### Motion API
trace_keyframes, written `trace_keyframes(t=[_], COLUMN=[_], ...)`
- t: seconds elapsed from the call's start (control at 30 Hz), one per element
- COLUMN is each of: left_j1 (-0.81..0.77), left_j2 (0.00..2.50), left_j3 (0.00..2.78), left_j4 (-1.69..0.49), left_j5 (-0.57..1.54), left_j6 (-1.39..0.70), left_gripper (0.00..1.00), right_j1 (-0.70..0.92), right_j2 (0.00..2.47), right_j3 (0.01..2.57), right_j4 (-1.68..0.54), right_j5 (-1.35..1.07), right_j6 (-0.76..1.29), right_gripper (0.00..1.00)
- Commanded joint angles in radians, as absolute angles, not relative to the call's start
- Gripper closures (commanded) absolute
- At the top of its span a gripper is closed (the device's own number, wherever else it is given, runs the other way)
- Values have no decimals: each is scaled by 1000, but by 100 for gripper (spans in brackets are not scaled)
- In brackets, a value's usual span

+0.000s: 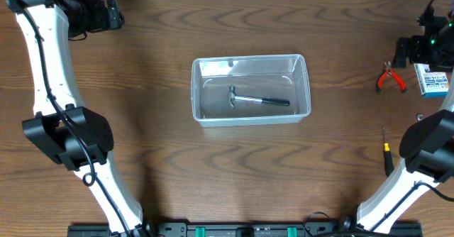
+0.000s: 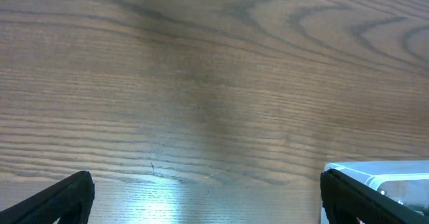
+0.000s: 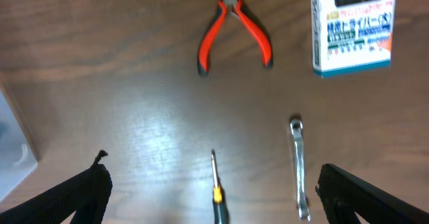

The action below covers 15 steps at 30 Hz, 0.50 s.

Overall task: Pack container
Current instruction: 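Raise the right gripper and move it right toward the red pliers, then lower the right gripper over the red-handled pliers and align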

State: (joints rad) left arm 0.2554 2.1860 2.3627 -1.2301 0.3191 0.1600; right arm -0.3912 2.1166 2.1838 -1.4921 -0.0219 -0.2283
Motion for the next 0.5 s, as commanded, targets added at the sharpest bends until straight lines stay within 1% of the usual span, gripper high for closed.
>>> trace_keyframes(t=[0.0, 0.07, 0.13, 0.47], left_j1=[260, 260, 260, 260], left_j2=[2182, 2182, 2181, 2182], left_j3=[2380, 2380, 2380, 2380], left_j4=[-1233, -1233, -1233, -1233], left_j5=[328, 328, 328, 328], left_j6=[159, 159, 159, 159], left_gripper=[2, 2, 2, 2], right_j1=[-394, -389, -380, -314], right_j2=[2152, 2177, 2201, 2360], right_j3=[2179, 2171, 2162, 2154], right_j4=[-1455, -1428, -1420, -1398], right_j5=[-80, -80, -84, -80], right_j6=[-126, 35, 134, 141], right_gripper=[1, 1, 1, 1])
